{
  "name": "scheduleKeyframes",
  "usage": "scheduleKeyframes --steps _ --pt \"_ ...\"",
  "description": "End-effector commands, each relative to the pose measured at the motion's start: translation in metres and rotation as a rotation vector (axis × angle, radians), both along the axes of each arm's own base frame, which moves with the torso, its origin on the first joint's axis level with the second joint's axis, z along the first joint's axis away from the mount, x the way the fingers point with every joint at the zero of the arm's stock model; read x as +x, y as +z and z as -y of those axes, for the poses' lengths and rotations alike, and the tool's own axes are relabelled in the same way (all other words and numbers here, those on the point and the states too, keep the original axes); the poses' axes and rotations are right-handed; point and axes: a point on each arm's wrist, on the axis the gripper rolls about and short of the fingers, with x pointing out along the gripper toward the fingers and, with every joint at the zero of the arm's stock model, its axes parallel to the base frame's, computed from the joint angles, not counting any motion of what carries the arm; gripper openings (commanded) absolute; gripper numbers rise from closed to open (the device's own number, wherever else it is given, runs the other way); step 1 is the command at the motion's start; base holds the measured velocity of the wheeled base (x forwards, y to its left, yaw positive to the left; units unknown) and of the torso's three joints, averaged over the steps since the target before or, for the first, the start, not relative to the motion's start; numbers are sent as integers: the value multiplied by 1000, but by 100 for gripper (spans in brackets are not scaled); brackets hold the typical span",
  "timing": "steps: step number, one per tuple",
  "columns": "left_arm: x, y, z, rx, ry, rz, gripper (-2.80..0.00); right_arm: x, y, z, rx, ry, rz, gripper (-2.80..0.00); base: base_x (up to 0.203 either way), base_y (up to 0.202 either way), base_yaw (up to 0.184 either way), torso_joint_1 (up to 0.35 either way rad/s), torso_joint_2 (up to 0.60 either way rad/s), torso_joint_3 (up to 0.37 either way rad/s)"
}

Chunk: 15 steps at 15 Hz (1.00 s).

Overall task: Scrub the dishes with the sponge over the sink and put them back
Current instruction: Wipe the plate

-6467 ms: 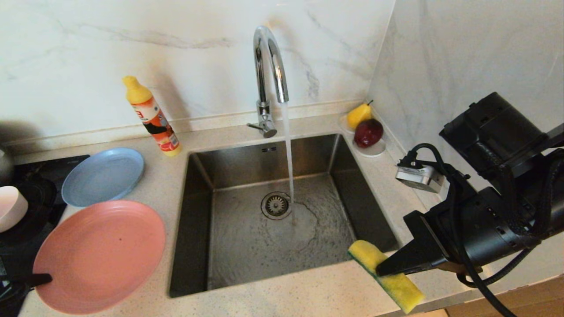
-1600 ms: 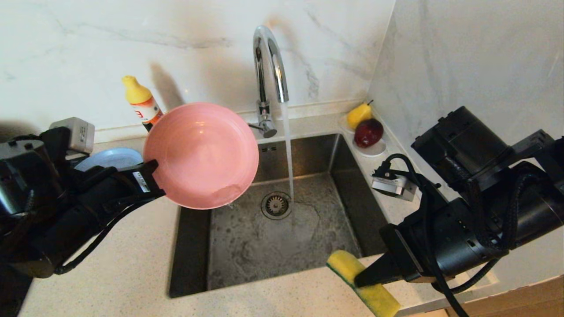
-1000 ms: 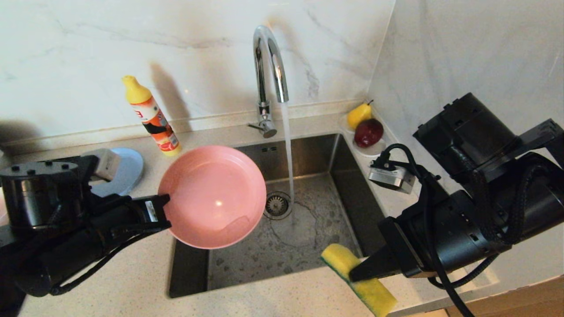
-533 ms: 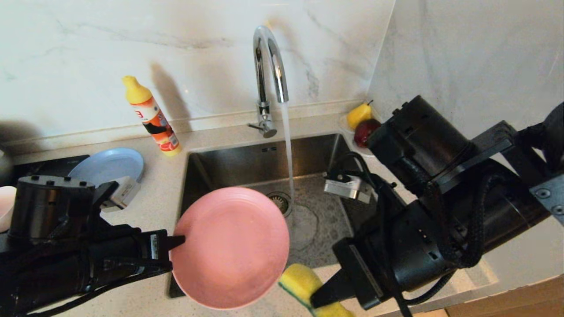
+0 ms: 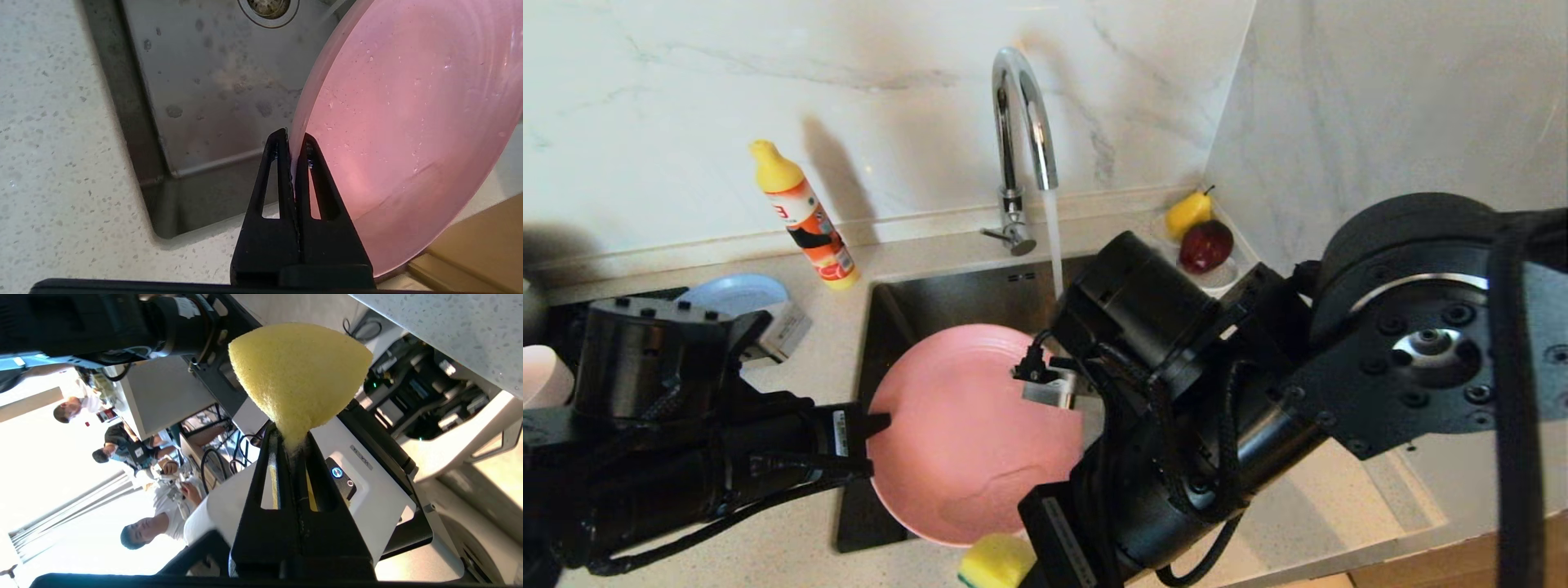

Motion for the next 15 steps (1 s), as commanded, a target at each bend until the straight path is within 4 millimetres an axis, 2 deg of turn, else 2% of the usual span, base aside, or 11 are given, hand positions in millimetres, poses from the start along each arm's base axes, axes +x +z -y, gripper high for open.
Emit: scheduleKeyframes --steps 1,3,6,9,15 --pt "1 -7 13 19 -32 -15 -280 9 -11 -13 -40 -1 -32 -280 0 0 0 0 0 0" --pt "1 -6 20 15 -43 12 -280 12 -16 -18 -61 -3 -45 -280 0 0 0 0 0 0" --pt "8 -15 26 53 -22 -10 -280 13 -22 -25 -78 0 -53 -280 0 0 0 0 0 0" --pt "14 -18 34 40 -12 33 -280 24 -28 -39 -97 -74 -46 -280 0 0 0 0 0 0" --pt "12 -17 41 37 -40 38 -280 27 -38 -45 -113 -86 -58 -280 0 0 0 0 0 0"
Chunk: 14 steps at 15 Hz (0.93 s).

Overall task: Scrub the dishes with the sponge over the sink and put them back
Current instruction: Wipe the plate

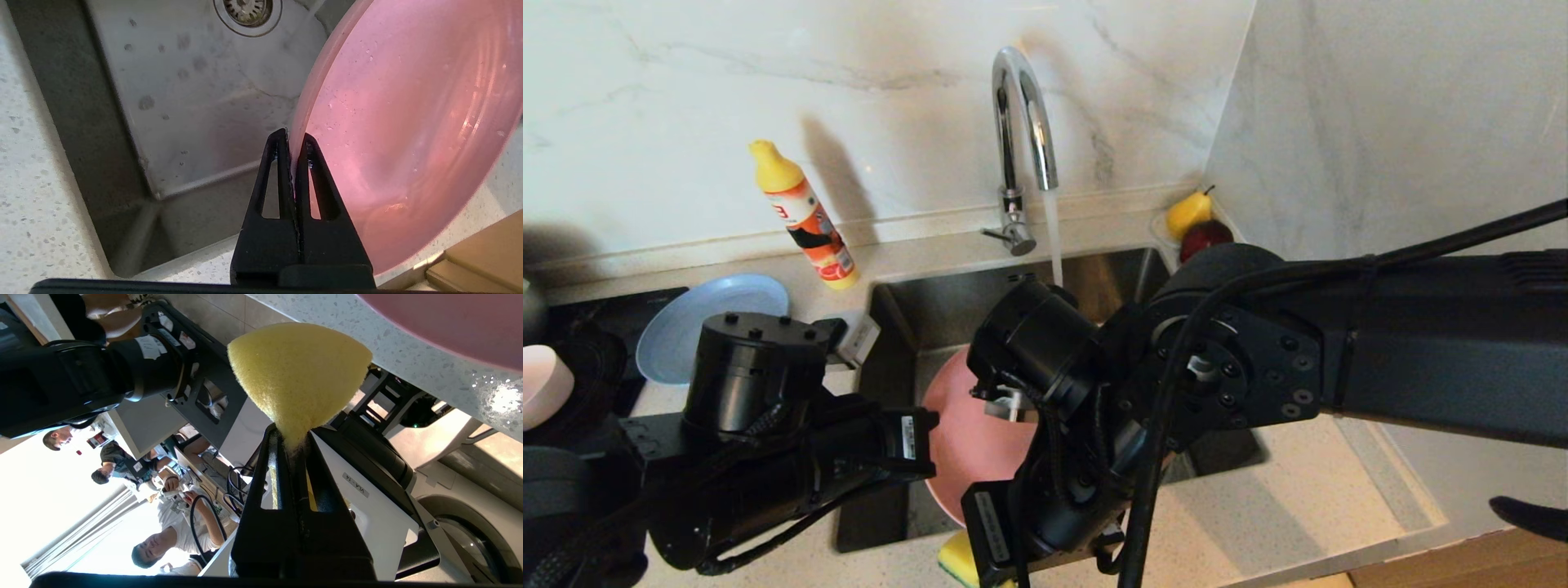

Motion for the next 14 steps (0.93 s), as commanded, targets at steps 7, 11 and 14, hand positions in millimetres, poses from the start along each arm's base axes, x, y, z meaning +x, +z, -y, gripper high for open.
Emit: scheduleKeyframes --steps 7,11,14 --pt "-4 -1 3 -16 -9 -7 -280 -6 -17 -16 -32 27 -12 -280 0 0 0 0 0 0" --pt "-9 -4 1 -17 -13 -19 -280 3 -14 -10 -22 -4 -5 -280 0 0 0 0 0 0" --pt "-15 -3 3 -18 -33 -13 -280 14 -6 -1 12 -41 19 -280 0 0 0 0 0 0"
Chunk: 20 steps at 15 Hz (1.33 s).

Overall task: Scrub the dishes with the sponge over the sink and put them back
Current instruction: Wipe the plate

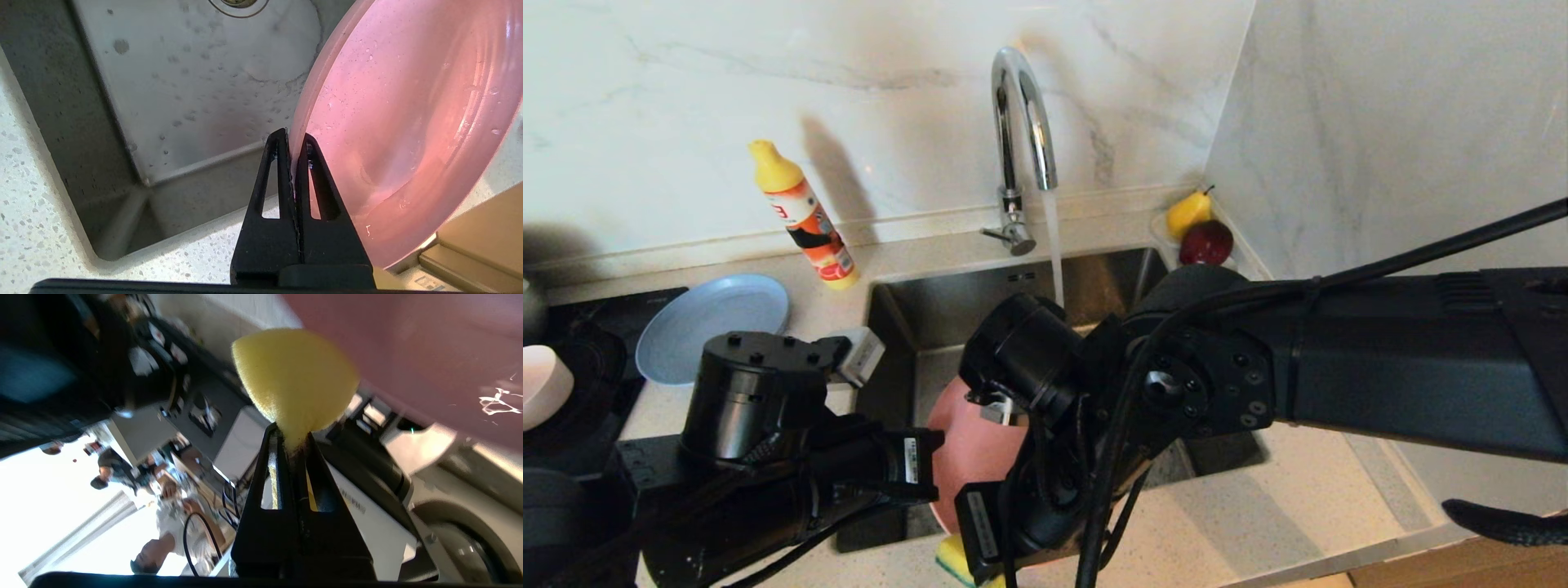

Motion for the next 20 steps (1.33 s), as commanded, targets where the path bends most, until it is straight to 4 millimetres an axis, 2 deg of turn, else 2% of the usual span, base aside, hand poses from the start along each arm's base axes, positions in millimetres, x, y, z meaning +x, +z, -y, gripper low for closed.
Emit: scheduleKeyframes --steps 1,4,11,16,20 --pt "-5 5 1 -13 -14 20 -280 8 9 9 22 -35 20 -280 0 0 0 0 0 0" --pt "-11 11 -3 -34 -13 40 -280 15 17 16 23 -87 80 -280 0 0 0 0 0 0" --pt "-23 14 -11 -52 -19 56 -280 41 41 56 71 -234 102 -280 0 0 0 0 0 0" --pt "-27 8 -14 -49 -14 31 -280 43 58 75 98 -272 129 -280 0 0 0 0 0 0" --pt "-29 4 -15 -38 -18 24 -280 43 63 75 124 -264 155 -280 0 0 0 0 0 0"
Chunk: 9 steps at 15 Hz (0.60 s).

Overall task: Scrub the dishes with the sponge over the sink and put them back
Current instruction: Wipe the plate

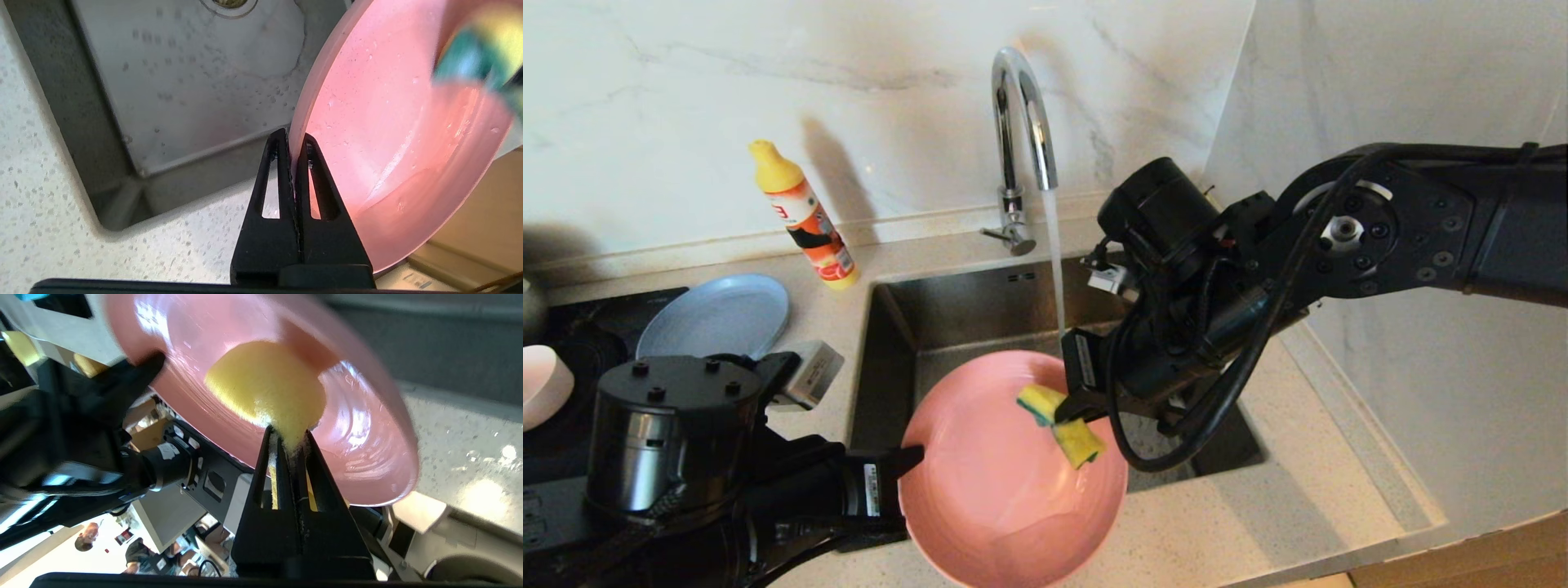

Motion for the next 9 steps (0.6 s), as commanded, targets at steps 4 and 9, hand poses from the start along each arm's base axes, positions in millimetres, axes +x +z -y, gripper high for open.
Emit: scheduleKeyframes --steps 4,9 --pt "-2 -4 -1 10 -13 -13 -280 -9 -16 -34 17 89 3 -280 0 0 0 0 0 0" --pt "-2 -5 0 10 -18 -14 -280 -29 -36 -66 -13 178 -25 -280 0 0 0 0 0 0"
